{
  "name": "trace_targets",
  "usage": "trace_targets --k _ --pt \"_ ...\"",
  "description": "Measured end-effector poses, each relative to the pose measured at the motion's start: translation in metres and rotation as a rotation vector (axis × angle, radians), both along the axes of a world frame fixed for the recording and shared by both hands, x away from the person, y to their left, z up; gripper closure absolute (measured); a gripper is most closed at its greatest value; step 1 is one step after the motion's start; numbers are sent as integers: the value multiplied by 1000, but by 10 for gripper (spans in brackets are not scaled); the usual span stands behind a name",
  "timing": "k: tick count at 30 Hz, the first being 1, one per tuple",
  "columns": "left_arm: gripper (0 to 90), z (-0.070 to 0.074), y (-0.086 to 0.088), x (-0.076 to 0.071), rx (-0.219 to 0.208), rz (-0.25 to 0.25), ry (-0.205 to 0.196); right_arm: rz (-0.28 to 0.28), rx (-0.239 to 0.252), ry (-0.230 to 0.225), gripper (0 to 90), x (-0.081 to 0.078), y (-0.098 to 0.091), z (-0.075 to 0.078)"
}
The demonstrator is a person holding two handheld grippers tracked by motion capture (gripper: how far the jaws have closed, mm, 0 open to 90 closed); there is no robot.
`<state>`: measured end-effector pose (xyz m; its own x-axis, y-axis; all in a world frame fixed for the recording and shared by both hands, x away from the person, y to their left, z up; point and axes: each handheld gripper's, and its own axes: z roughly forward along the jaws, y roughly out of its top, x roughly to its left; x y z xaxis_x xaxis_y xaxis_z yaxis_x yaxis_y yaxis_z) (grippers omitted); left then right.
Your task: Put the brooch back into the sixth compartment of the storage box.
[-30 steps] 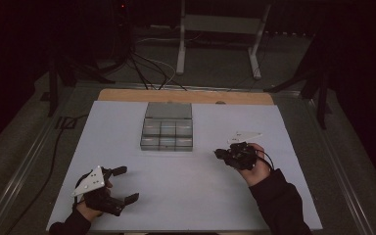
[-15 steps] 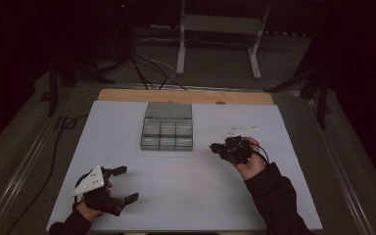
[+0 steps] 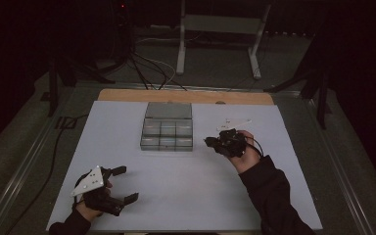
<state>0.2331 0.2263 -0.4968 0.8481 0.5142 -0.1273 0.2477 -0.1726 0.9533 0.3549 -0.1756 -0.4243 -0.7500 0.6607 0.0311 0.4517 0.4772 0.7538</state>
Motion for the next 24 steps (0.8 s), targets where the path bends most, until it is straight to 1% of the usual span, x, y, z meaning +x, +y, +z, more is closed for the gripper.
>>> trace_targets --k 9,24 --pt "12 0 0 0 -2 1 0 11 1 -10 850 10 10 6" --pt "12 1 0 -1 -2 1 -2 16 5 -13 850 18 20 11"
